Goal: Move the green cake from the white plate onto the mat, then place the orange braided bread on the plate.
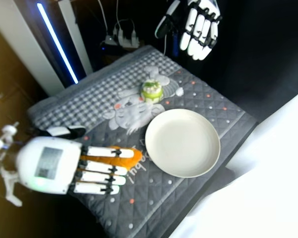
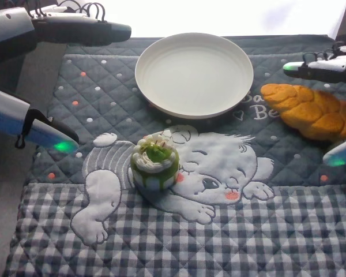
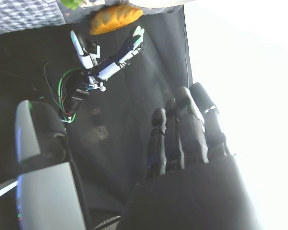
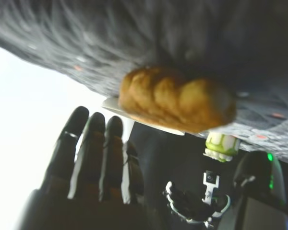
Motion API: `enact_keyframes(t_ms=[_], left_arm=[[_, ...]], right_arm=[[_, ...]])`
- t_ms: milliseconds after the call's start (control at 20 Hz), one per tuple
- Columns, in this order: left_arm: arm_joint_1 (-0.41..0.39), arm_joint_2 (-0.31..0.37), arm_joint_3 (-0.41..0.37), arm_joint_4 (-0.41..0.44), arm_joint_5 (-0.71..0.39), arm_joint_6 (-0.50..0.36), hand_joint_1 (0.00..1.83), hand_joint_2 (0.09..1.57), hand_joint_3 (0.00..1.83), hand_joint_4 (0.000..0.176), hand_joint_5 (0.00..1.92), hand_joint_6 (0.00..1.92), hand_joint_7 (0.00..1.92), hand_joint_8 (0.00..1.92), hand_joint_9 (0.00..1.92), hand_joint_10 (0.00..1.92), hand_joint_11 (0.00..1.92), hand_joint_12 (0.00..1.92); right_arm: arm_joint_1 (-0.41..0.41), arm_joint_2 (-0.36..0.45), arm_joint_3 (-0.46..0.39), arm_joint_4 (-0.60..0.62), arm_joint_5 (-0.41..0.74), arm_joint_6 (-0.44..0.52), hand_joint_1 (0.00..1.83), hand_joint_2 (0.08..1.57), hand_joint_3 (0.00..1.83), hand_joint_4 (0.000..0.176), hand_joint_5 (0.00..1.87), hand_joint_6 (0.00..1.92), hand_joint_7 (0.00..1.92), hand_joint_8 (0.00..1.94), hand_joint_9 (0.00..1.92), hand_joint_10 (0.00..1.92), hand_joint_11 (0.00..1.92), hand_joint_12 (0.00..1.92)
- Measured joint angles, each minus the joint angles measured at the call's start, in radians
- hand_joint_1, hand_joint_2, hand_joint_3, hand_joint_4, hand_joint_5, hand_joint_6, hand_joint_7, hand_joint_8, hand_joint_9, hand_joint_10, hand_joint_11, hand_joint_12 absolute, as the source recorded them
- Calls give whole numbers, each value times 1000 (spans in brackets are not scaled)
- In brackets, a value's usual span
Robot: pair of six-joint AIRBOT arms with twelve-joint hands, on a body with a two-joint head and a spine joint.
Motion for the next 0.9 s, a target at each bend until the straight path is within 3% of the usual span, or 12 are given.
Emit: enact_keyframes(t_ms=[100,150,250,350,400,500,550,600,650,700,750,900], left_arm=[[0,0,0,-1,-2,1,1020,760,0,3,267,0,286,0,358,1,0,1175],[0,0,0,-2,-4,1,1007,760,0,9,258,0,272,0,340,0,0,1169],[0,0,0,-2,-7,3,977,778,4,0,279,4,287,2,381,12,18,1125],[0,0,0,-2,-8,3,971,779,3,0,287,6,322,13,420,25,39,1128],[0,0,0,-2,-8,4,984,781,2,0,318,16,434,53,514,63,88,1149],[0,0,-3,-6,-13,7,993,794,4,0,329,8,457,26,518,55,95,1130],[0,0,-3,-7,-15,7,993,794,4,0,329,8,457,26,518,55,95,1130],[0,0,-3,-8,-15,7,1001,788,1,12,293,1,326,5,396,12,19,1098],[3,0,-3,-10,-16,9,1010,794,2,19,299,3,336,6,403,11,5,1117],[6,0,-2,-12,-16,11,1009,794,1,22,302,3,366,16,422,18,7,1125],[10,0,-3,-14,-18,16,964,813,6,0,323,2,424,14,477,30,86,1122],[13,-1,-2,-21,-17,25,961,788,0,0,289,0,384,2,504,35,86,1166]], right_arm=[[0,-19,21,3,-14,0,684,645,0,134,98,0,267,0,277,0,39,904],[0,-27,30,4,-20,0,666,647,0,155,82,0,208,0,231,0,7,952],[0,-37,34,2,-43,0,627,575,0,113,117,2,321,6,323,13,0,963],[0,-39,39,0,-48,0,669,563,0,126,135,6,352,9,344,14,29,981],[0,-39,40,4,-48,0,848,650,6,99,233,8,374,2,373,6,116,852],[0,-40,47,5,-50,1,1080,756,5,0,440,10,426,2,521,15,381,701],[0,-40,50,11,-49,3,1080,756,5,0,440,10,426,2,521,15,381,701],[0,-40,52,23,-46,6,1248,825,9,0,700,29,604,19,817,48,730,619],[3,-40,52,35,-35,10,1290,992,7,0,1133,230,1042,738,1089,122,870,619],[3,-39,52,39,-22,8,1383,1024,11,0,1235,112,1119,748,1112,887,946,656],[3,-39,52,47,-1,8,1400,1040,5,0,1028,732,1263,501,1052,994,761,506],[3,-20,40,52,24,4,1394,1058,4,0,952,947,1164,565,1082,983,890,486]])
